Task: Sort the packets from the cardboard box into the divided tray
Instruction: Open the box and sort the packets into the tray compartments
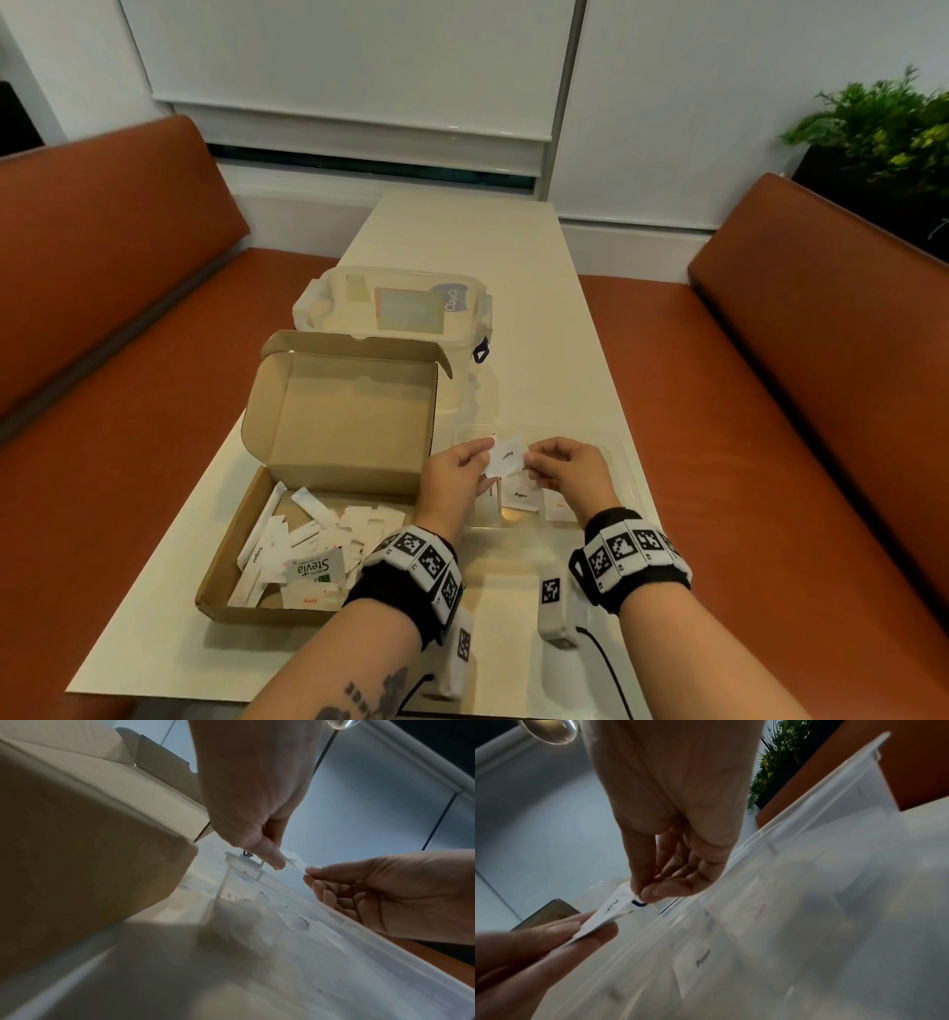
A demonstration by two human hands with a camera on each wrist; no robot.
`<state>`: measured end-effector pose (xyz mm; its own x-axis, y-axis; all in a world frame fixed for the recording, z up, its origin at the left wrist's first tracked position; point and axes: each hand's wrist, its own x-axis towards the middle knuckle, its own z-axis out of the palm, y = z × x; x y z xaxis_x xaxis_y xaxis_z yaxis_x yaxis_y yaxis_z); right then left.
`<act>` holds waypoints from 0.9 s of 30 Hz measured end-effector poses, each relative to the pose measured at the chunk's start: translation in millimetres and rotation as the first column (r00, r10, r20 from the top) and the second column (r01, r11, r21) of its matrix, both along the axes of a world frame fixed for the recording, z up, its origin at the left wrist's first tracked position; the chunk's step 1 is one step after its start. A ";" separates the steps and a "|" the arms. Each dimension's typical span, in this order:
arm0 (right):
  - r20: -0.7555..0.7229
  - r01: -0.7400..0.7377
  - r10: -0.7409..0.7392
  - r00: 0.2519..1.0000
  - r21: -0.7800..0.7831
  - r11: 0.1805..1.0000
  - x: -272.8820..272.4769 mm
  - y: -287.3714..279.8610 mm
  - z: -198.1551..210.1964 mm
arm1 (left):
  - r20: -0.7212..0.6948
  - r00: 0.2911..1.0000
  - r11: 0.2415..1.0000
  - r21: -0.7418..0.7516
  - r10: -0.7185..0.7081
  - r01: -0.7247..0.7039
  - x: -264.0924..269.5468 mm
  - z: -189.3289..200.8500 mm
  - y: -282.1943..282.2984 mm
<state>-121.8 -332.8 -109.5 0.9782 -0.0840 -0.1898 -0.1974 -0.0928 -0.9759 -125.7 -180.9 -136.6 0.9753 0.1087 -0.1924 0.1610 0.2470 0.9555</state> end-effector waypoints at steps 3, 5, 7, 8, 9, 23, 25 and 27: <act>0.036 0.031 -0.029 0.999 -0.055 0.998 4.0 -5.6 8.1 | -0.013 0.999 0.997 0.073 0.038 -0.037 1.8 -0.6 2.1; 0.038 -0.019 0.024 0.999 -0.115 0.993 7.6 -8.8 16.5 | -0.007 0.999 0.988 0.147 0.051 -0.050 3.8 -1.2 4.5; 0.020 -0.138 0.147 0.989 -0.238 0.961 10.3 -8.8 24.3 | 0.016 0.999 0.982 0.189 0.028 -0.030 4.5 -0.8 5.4; 0.005 -0.193 0.205 0.979 -0.313 0.930 11.3 -7.6 27.3 | 0.028 1.000 0.978 0.208 0.009 -0.014 4.5 -1.2 5.2; -0.005 -0.232 0.248 0.969 -0.376 0.897 12.2 -5.9 29.9 | 0.035 0.999 0.974 0.228 -0.015 0.007 4.0 -1.4 4.7; 0.022 -0.140 0.154 0.988 -0.305 0.942 5.0 11.6 13.6 | -0.001 1.000 0.989 0.148 0.010 -0.010 -4.1 -1.0 3.7; 0.042 -0.108 0.127 0.991 -0.304 0.946 5.4 10.0 12.0 | -0.013 1.000 0.990 0.143 0.016 -0.014 -3.9 -4.1 3.7; 0.064 -0.061 0.089 0.994 -0.351 0.934 7.3 7.5 10.8 | -0.022 0.999 0.985 0.166 0.038 -0.034 -4.1 -6.4 4.4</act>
<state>-114.6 -325.3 -98.7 0.9947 -0.0574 -0.0850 -0.1016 -0.4411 -0.8917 -129.8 -176.5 -142.9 0.9653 0.1759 -0.1931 0.1793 0.0913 0.9795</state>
